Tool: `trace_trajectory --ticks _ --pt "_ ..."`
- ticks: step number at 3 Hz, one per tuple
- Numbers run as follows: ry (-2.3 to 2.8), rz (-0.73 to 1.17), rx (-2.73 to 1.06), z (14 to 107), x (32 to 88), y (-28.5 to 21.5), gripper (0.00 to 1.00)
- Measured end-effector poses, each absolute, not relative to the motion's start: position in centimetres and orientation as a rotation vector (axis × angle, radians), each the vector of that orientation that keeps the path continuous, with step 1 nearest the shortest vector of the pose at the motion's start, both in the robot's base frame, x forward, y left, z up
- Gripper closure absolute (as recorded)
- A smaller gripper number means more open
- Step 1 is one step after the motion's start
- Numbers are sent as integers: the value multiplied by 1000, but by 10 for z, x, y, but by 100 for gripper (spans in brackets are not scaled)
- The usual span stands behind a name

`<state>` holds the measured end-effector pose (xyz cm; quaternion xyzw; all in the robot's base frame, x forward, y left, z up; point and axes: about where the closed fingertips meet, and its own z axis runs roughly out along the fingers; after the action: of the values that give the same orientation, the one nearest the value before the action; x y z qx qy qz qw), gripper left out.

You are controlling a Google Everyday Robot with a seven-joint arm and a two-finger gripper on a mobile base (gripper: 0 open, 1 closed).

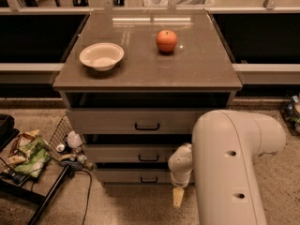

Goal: Open bottom drawer

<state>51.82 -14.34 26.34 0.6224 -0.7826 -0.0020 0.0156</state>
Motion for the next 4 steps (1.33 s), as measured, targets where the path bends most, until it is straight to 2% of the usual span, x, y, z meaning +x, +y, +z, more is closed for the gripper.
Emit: trace_trajectory --ticks 4 --pt "-2405 159 2203 233 550 -154 0"
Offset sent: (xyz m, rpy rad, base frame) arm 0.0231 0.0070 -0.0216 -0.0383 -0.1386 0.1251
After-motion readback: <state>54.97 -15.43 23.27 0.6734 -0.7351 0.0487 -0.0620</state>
